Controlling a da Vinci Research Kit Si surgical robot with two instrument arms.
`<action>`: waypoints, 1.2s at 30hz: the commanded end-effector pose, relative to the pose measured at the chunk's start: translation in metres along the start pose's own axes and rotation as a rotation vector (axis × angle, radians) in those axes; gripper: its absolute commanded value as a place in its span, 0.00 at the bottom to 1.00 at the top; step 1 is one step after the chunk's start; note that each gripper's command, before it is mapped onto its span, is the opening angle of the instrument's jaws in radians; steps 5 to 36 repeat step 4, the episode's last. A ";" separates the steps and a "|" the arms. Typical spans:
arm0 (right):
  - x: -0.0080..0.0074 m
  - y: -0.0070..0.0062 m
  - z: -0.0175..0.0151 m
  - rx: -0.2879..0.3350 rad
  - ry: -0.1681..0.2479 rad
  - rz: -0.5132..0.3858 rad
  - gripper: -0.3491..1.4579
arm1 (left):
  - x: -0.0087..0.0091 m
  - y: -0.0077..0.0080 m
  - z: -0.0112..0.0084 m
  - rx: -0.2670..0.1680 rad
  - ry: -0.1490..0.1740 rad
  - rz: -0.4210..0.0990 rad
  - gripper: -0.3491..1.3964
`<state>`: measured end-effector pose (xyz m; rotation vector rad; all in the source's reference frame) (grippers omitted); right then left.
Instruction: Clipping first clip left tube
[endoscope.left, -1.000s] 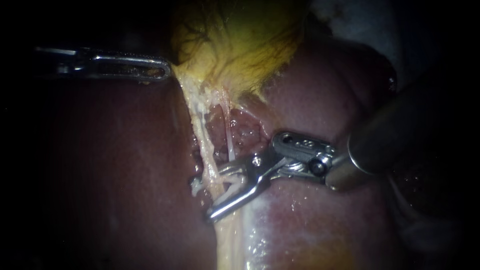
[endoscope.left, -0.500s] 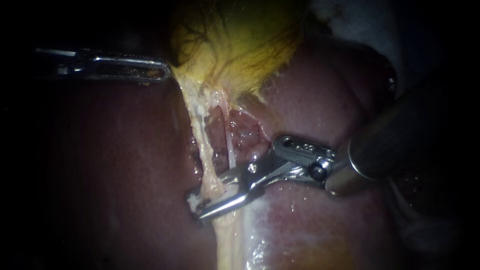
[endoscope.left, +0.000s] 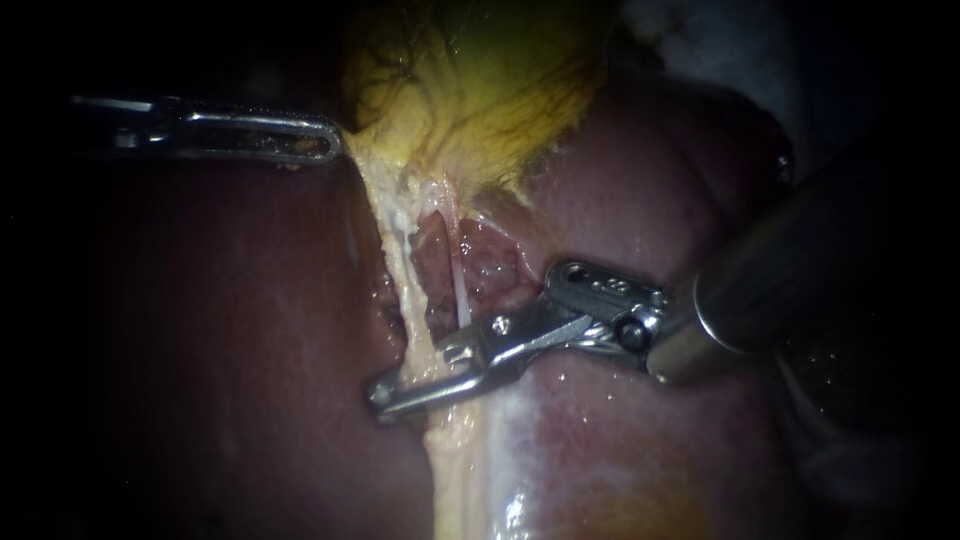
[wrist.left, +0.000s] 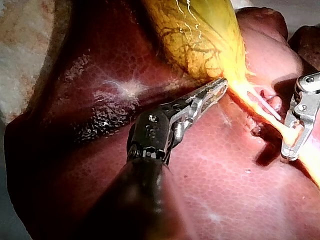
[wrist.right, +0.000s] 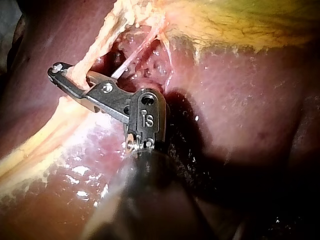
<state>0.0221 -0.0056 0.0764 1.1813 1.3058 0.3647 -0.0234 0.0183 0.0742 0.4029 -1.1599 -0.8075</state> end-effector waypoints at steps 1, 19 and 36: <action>0.0000 0.0000 0.0000 0.000 0.000 -0.001 0.00 | 0.0000 0.0000 0.0000 0.000 0.000 0.000 0.00; -0.0001 -0.0001 -0.0001 -0.002 -0.005 -0.001 0.00 | 0.0000 0.0000 0.0000 0.000 0.000 0.000 0.00; -0.0001 -0.0001 -0.0001 -0.002 -0.005 -0.001 0.00 | 0.0000 0.0000 0.0000 0.000 0.000 0.000 0.00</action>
